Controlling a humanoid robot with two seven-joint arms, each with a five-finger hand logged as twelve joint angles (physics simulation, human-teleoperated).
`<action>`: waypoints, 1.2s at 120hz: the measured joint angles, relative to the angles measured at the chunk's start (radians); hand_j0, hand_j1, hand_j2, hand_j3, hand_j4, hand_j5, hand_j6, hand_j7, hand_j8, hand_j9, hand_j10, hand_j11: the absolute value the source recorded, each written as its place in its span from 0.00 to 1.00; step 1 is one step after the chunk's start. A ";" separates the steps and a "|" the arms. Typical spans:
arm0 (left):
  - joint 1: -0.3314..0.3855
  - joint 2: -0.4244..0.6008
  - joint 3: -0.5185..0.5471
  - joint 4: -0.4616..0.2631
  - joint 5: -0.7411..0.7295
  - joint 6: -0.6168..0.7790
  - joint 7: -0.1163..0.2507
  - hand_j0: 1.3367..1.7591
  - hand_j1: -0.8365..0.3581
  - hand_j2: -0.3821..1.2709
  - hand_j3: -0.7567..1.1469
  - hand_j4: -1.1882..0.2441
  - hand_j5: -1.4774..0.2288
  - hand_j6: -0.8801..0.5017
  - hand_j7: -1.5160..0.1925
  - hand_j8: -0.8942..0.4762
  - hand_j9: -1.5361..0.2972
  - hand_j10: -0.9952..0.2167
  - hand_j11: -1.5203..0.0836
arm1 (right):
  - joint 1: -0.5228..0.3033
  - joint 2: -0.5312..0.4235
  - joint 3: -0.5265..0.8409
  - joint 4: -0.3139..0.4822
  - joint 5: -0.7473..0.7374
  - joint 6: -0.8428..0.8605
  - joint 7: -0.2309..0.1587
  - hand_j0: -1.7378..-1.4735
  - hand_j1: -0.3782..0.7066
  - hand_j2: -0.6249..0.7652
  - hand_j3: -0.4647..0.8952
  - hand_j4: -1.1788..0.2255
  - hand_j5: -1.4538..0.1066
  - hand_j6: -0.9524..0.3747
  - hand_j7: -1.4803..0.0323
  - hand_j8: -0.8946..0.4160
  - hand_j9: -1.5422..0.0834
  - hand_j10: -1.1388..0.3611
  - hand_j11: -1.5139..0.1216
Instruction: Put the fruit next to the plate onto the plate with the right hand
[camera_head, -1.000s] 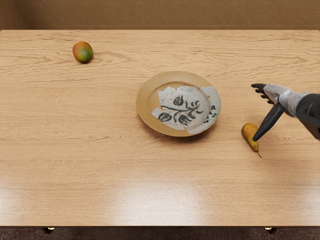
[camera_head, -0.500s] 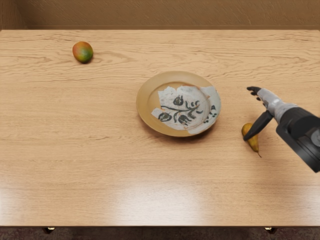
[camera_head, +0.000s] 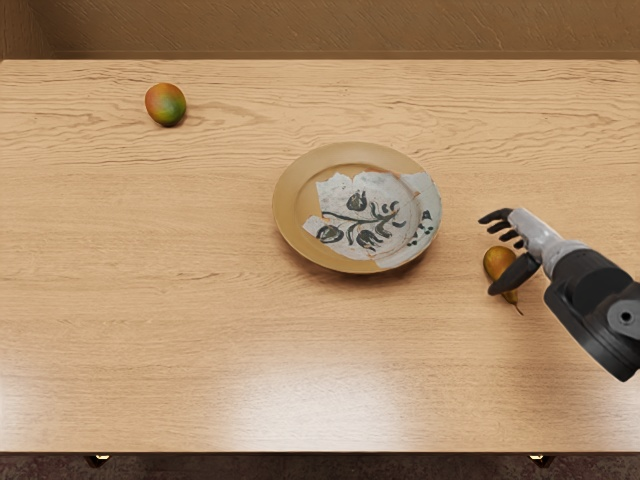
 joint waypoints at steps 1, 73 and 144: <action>0.000 0.000 0.000 0.000 0.000 0.000 0.000 0.76 0.97 0.23 0.40 0.81 0.85 0.62 0.87 0.64 0.82 0.80 0.93 | -0.001 0.000 0.000 0.000 -0.001 0.000 0.000 0.30 0.36 0.41 0.34 0.62 0.68 0.49 0.72 0.45 0.71 0.56 0.69; 0.000 0.000 0.000 0.000 0.000 0.000 0.000 0.76 0.97 0.23 0.40 0.81 0.85 0.62 0.87 0.64 0.82 0.80 0.93 | -0.016 0.000 -0.048 -0.009 -0.057 -0.001 0.000 0.31 0.48 0.50 0.34 0.48 0.56 0.43 0.58 0.44 0.58 0.43 0.56; 0.000 0.000 0.000 0.000 0.000 0.000 0.000 0.76 0.97 0.23 0.40 0.81 0.85 0.62 0.87 0.64 0.82 0.80 0.93 | -0.014 -0.023 0.017 -0.027 0.023 0.001 -0.002 0.31 0.49 0.86 0.34 0.35 0.36 0.30 0.39 0.34 0.40 0.33 0.38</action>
